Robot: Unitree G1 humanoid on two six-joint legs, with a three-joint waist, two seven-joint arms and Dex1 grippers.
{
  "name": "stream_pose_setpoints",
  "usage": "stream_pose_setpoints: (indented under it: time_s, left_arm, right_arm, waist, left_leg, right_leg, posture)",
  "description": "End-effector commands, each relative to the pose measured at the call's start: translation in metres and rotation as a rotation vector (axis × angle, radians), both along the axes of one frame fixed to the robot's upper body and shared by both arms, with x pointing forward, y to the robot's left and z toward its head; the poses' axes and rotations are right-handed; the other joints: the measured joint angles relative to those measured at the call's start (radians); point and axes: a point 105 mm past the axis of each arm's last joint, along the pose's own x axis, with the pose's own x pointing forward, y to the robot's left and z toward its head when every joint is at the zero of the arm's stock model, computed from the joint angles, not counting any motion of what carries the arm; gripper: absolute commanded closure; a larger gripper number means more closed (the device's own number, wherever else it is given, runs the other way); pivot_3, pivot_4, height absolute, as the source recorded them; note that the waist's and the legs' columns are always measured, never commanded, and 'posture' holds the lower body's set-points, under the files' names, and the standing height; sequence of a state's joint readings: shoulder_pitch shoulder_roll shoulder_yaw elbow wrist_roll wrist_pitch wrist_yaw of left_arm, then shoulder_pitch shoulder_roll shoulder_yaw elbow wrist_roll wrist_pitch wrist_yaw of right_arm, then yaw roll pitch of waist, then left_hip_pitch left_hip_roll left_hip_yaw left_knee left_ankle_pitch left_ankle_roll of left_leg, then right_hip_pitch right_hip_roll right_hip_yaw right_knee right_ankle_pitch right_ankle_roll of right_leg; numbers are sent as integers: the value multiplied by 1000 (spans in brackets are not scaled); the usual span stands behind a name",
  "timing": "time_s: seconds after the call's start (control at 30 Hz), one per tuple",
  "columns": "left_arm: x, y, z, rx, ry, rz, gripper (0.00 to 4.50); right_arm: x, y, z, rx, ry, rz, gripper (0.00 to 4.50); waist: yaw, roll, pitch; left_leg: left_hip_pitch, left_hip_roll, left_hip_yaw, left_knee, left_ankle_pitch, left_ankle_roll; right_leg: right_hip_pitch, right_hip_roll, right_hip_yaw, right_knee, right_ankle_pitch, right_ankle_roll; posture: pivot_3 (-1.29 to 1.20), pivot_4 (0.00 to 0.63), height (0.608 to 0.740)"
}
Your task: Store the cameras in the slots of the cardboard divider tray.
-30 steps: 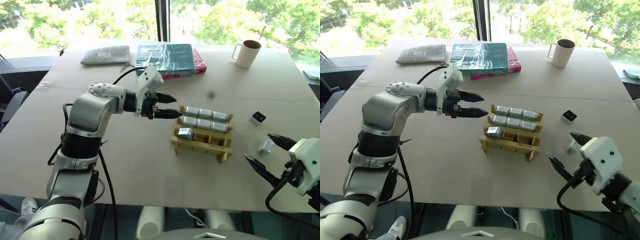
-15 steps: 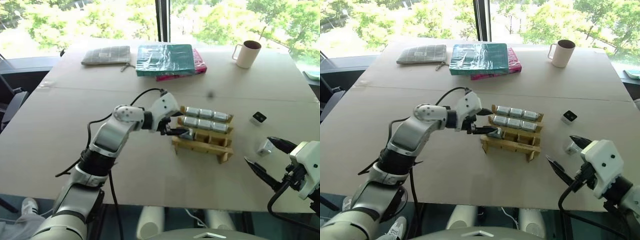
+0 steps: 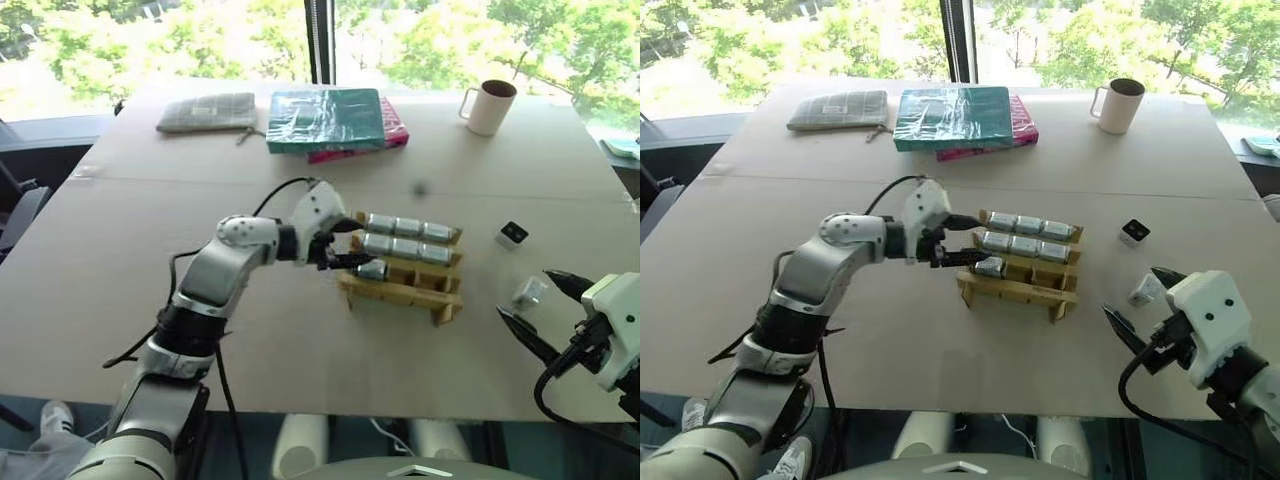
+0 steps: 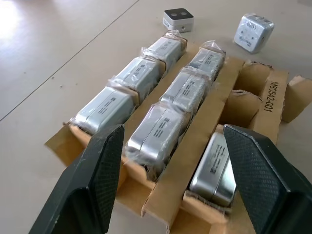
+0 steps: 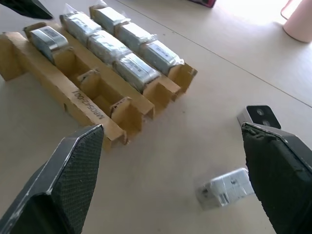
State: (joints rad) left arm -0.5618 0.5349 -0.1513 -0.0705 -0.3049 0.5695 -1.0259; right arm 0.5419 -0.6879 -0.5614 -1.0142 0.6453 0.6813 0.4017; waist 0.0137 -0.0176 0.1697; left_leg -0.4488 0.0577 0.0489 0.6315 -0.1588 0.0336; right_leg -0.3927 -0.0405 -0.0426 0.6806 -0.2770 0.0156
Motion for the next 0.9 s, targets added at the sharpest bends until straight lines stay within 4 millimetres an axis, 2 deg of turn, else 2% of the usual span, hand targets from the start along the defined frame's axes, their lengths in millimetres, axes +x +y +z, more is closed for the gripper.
stream_pose_setpoints:
  time_s: [0.03, 0.17, 0.23, 0.3, 0.33, 0.4, 0.77, 0.83, 0.9]
  left_arm:
    - [-7, 17, 31, -179, -131, -16, 1160]
    - [-20, 40, 30, -246, -130, -49, 1160]
    - [-41, 49, 26, -252, -87, -169, 1160]
    - [-56, 58, 31, -295, -39, -252, 1160]
    - [-60, 61, 33, -283, -65, -279, 635]
    - [-64, 64, 36, -276, -88, -298, 42]
    - [-75, 54, 40, -236, -86, -352, 42]
    - [-77, 53, 39, -235, -91, -344, 0]
    - [-78, 52, 40, -237, -95, -336, 0]
  right_arm:
    - [6, -7, 3, -29, -19, -108, 0]
    - [12, -15, -7, 23, 56, -214, 0]
    - [16, -11, -12, 64, 88, -234, 0]
    - [22, -12, -18, 108, 126, -292, 0]
    - [25, -15, -21, 126, 147, -336, 0]
    - [31, -23, -26, 134, 175, -420, 0]
    - [58, -42, -45, 180, 314, -636, 0]
    - [60, -49, -49, 167, 333, -671, 529]
    - [60, -49, -52, 170, 362, -658, 1301]
  waist:
    - [-1, 0, 0]
    - [2, 0, 0]
    - [1, 0, 0]
    - [-1, 0, 0]
    - [-1, 0, 0]
    - [2, 0, 0]
    - [-1, 0, 0]
    - [-1, 0, 0]
    - [0, 0, 0]
  left_leg:
    - [0, 0, 0, 0, 0, 0]
    - [0, 0, 0, 0, 0, 0]
    - [0, 0, 0, 0, 0, 0]
    - [0, 0, 1, 0, 0, 0]
    - [0, 0, 1, -1, 0, 0]
    - [0, 0, 0, -1, 0, 0]
    - [-1, -1, 2, -3, -1, 1]
    - [-1, -1, 3, -3, -1, 1]
    - [-2, -1, 3, -4, -1, 2]
  right_leg:
    - [0, -1, 0, 0, 0, 0]
    - [0, -5, 0, 0, 0, -1]
    - [0, -5, -1, 0, 0, -2]
    - [0, -6, -1, -1, 0, -4]
    - [-1, -6, -1, -1, -1, -5]
    - [-1, -6, -1, -1, -1, -6]
    - [-3, -6, 0, -2, 1, -3]
    - [-3, -3, 1, -2, 1, -2]
    - [-3, -3, 1, -2, 1, -2]
  posture:
    - [0, 150, 740]
    - [0, 150, 740]
    - [0, 150, 740]
    - [0, 150, 740]
    - [0, 150, 740]
    - [0, 150, 740]
    - [0, 150, 740]
    - [0, 150, 740]
    - [0, 150, 740]
